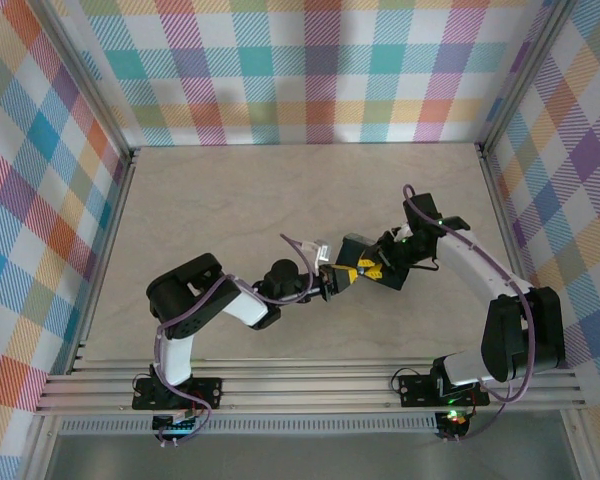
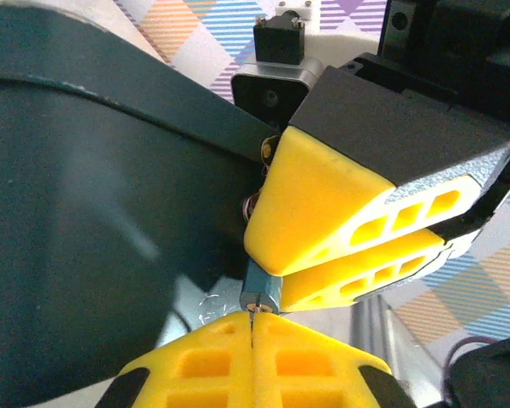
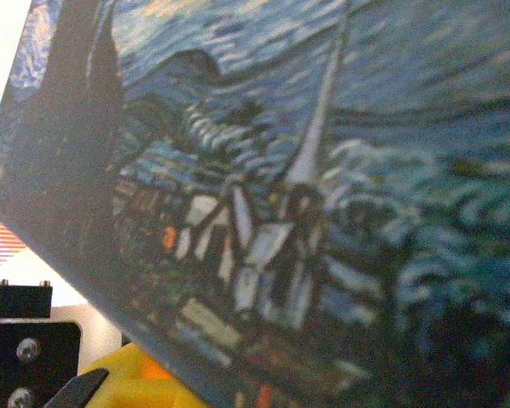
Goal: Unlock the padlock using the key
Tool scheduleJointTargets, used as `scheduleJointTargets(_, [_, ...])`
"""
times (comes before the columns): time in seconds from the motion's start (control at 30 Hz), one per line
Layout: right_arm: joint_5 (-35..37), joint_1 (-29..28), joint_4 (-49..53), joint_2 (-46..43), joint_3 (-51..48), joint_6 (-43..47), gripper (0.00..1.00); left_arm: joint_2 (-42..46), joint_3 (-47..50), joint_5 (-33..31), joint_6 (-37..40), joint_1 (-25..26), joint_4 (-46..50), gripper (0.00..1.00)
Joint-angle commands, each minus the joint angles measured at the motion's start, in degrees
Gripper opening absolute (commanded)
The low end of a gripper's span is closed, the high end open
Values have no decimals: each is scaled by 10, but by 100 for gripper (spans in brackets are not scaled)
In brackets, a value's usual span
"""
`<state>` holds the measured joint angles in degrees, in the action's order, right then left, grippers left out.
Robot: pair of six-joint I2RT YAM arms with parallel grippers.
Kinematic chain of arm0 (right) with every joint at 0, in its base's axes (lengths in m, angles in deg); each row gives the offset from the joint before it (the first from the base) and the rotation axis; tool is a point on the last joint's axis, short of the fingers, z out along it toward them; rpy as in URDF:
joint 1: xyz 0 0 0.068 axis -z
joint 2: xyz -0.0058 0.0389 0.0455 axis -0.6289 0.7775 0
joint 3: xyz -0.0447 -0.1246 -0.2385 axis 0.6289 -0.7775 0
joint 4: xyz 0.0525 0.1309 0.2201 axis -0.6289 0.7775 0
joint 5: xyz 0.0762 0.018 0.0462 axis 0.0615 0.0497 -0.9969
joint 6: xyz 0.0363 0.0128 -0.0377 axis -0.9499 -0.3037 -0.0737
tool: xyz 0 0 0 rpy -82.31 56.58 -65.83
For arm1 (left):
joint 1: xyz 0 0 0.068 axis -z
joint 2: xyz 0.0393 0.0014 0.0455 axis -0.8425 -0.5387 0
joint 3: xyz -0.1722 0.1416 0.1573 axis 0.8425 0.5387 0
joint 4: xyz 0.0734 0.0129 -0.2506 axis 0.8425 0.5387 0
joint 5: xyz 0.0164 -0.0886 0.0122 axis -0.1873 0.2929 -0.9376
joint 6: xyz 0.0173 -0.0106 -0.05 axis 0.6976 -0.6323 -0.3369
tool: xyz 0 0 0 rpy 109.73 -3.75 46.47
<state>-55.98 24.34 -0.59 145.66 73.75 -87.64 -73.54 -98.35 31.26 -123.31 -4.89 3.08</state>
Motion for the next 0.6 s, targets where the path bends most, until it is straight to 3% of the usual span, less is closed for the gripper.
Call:
scheduleJointTargets(0.0, [-68,-29,-6,-5,-12,-15,0,48,7,-58,103,57,14,0])
scheduleJointTargets(0.27, [-90,-52,31,29,8,32,0,125,24,-160,331,119,190,0])
scheduleJointTargets(0.57, [-111,-80,22,62,-5,56,0,102,14,-265,502,190,241,0])
